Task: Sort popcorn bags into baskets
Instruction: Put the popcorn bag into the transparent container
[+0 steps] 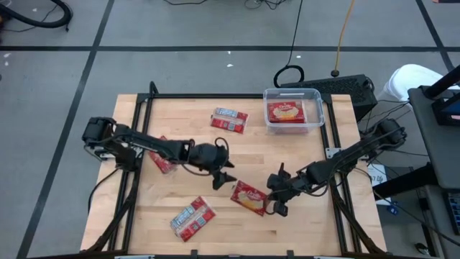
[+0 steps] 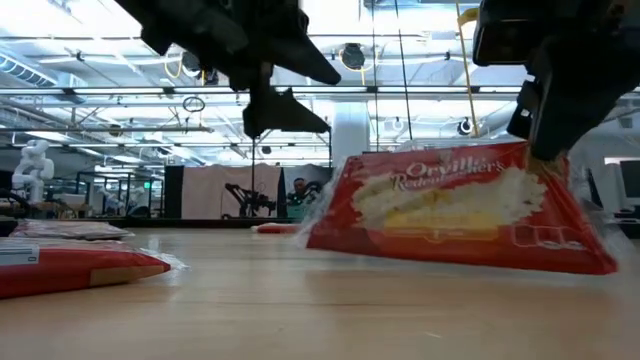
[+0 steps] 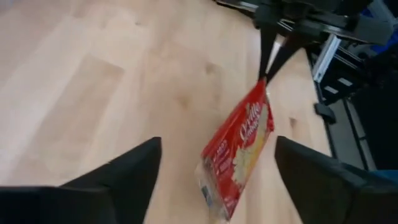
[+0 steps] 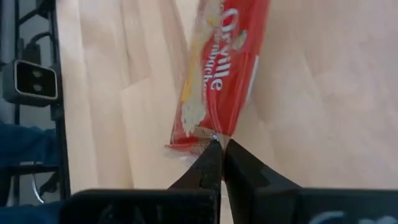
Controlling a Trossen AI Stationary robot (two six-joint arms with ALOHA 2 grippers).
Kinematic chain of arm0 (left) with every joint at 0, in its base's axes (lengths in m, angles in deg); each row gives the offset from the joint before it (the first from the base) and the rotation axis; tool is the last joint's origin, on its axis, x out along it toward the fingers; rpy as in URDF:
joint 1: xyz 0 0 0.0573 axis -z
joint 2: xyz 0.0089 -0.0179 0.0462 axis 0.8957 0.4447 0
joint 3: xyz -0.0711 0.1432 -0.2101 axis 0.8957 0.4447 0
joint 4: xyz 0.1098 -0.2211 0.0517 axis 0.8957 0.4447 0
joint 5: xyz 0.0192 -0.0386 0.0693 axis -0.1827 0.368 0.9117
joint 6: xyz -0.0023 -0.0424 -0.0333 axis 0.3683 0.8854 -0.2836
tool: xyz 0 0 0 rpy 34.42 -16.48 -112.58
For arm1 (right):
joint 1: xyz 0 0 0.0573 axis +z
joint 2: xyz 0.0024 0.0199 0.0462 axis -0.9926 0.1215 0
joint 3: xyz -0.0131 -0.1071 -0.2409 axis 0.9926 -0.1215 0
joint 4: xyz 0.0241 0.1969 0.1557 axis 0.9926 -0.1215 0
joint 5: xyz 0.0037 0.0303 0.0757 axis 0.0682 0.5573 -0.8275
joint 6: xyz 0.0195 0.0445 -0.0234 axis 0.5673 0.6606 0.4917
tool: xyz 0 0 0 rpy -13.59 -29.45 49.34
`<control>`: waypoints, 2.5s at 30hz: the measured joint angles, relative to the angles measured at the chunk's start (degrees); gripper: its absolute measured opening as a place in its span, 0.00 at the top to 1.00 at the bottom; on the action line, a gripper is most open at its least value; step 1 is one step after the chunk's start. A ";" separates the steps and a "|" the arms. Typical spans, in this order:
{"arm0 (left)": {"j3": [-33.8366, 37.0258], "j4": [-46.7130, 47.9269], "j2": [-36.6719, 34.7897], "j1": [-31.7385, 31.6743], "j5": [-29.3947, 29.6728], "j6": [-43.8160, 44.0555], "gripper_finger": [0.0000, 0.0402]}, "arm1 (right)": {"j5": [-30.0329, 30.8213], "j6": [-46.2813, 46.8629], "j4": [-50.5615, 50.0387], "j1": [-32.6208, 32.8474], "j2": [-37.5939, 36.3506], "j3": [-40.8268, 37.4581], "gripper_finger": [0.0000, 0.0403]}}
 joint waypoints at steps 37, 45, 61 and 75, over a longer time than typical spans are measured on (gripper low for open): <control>-0.04 -11.88 8.16 -3.61 -18.07 -5.81 0.95 | 1.78 6.03 -2.96 -4.48 -10.20 0.07 0.84; -0.09 -9.41 -1.93 -3.66 -14.66 -4.63 0.95 | 7.13 10.36 -4.46 -5.12 -22.36 0.07 0.63; -0.13 -10.98 -12.04 -6.01 -3.90 3.59 0.95 | 13.70 -12.88 13.16 -14.79 -33.22 0.09 0.49; -0.13 -12.45 -12.01 -11.52 -6.00 4.13 0.95 | 2.75 -12.26 19.23 -24.93 -26.60 0.09 0.59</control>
